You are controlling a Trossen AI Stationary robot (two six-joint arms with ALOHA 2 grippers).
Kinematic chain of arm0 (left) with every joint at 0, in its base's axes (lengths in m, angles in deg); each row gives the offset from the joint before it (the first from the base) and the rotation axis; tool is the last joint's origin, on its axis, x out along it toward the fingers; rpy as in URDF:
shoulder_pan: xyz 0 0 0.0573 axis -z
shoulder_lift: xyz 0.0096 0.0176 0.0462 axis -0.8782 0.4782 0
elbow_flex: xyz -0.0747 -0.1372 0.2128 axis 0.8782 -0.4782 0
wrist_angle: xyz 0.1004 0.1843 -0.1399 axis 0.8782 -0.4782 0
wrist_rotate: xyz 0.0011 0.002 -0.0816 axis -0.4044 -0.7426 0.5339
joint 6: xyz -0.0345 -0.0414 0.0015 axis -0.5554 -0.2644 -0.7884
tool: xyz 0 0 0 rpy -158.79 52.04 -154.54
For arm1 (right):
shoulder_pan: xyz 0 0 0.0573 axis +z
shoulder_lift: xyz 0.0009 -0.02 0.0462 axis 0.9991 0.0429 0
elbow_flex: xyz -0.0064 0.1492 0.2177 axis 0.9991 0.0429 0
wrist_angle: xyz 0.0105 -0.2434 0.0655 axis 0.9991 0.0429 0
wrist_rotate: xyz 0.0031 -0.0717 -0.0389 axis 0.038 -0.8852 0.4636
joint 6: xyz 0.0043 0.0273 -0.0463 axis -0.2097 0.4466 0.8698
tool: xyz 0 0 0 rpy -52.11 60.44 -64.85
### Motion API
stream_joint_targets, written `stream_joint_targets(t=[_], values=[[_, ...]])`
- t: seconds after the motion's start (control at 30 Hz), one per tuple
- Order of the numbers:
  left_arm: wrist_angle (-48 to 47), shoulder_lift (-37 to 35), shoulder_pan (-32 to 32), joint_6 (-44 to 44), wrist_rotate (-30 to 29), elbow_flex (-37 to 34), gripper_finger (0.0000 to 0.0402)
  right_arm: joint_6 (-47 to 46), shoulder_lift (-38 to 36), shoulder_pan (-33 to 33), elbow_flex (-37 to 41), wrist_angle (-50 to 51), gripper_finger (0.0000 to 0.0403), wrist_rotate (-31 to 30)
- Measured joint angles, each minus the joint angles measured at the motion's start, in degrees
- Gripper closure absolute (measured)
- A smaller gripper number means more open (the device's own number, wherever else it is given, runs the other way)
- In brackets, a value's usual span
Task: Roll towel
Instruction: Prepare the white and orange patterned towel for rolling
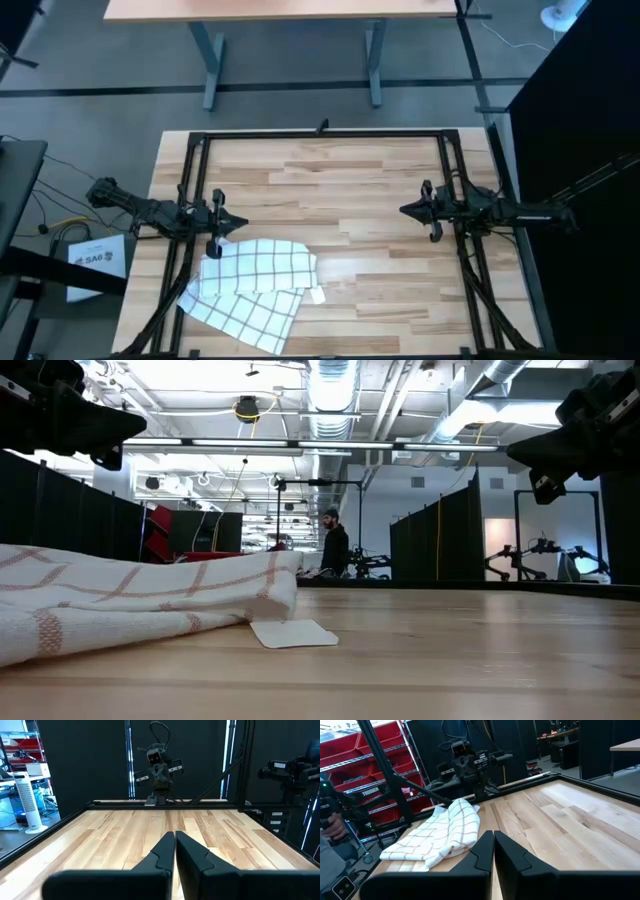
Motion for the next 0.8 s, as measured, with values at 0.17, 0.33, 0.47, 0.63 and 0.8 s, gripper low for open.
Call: stream_joint_targets(t=[0.17, 0.33, 0.47, 0.63, 0.8], values=[[4.69, -0.04, -0.33, -1.82, -1.08, 0.0, 0.0402, 0.0, 0.02, 0.0, 0.0, 0.0, 0.0401, -0.01], [7.29, 0.26, -1.43, -4.46, -1.28, 0.37, 0.0402, 0.0, 0.02, -0.02, 0.0, 0.0, 0.0401, 0.0], [-3.43, 3.78, -1.92, -3.36, -1.47, 9.14, 0.0399, 0.0, 0.01, -0.02, 0.0, 0.0, 0.0401, 0.01], [-26.05, 20.85, -1.91, -6.58, -4.28, 28.35, 0.0367, 1.41, 0.02, -0.7, 0.0, -0.03, 0.0401, -0.21], [-36.13, 43.14, -0.27, -9.82, 0.36, 45.4, 0.0324, 1.46, 0.07, -1.36, 0.0, 0.02, 0.0401, -0.26]])
